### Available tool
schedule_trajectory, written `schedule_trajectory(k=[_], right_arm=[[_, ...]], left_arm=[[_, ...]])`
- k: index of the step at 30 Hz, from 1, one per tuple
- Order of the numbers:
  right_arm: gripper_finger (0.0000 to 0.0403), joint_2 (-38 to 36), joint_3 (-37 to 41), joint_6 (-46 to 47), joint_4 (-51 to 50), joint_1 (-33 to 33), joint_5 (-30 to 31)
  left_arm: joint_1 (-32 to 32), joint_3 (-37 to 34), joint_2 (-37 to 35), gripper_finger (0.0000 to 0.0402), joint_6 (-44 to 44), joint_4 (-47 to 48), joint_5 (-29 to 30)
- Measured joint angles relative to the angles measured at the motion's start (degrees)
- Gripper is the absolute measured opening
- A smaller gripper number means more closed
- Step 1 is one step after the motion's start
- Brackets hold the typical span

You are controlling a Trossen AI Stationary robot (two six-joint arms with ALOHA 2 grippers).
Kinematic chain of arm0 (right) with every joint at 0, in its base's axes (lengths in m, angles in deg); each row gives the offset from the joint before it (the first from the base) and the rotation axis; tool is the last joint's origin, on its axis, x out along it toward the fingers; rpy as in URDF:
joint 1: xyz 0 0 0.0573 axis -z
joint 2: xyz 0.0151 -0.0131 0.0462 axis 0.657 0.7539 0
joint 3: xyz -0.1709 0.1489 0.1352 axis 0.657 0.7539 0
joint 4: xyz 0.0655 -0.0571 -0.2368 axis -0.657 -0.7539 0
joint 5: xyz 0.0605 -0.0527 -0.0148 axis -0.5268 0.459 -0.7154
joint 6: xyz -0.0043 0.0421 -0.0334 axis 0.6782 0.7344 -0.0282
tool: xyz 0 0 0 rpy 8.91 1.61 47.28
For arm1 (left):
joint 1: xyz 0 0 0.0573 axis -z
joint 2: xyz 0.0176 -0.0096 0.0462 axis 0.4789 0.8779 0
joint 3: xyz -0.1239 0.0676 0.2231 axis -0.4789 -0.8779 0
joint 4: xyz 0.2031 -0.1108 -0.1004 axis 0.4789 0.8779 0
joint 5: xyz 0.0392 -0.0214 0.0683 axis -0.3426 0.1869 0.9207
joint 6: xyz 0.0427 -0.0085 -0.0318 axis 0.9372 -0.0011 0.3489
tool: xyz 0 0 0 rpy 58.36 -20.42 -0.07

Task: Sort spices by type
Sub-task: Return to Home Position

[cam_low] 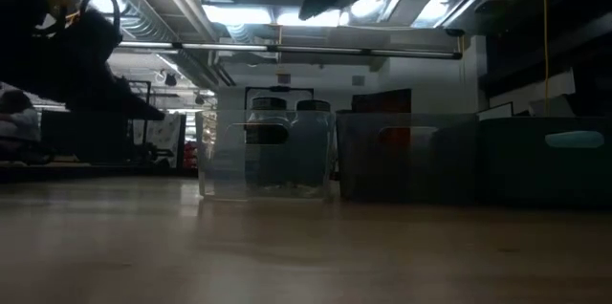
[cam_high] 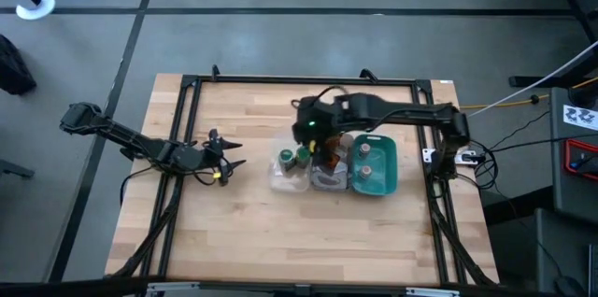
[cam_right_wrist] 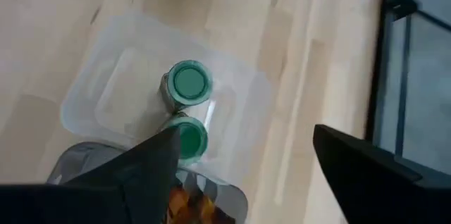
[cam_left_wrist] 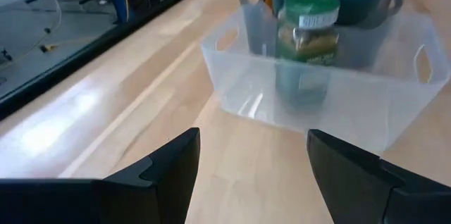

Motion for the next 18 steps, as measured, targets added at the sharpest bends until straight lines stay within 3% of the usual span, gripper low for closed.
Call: schedule_trajectory(k=[7, 12, 18], right_arm=[[0.0324, -8.32, -0.04, 6.88, -9.01, 0.02, -0.26], [0.0324, -14.24, 0.68, 12.43, -15.98, 0.04, -3.15], [0.0324, -26.93, 15.34, 14.33, -7.05, 0.02, -7.28]], left_arm=[[0.00, 0.00, 0.00, 0.0246, -0.05, 7.18, 0.00], [0.00, 0.00, 0.03, 0.0246, -2.48, 5.91, 2.46], [-0.02, 0.00, -1.11, 0.0246, -4.14, 5.26, 3.02]])
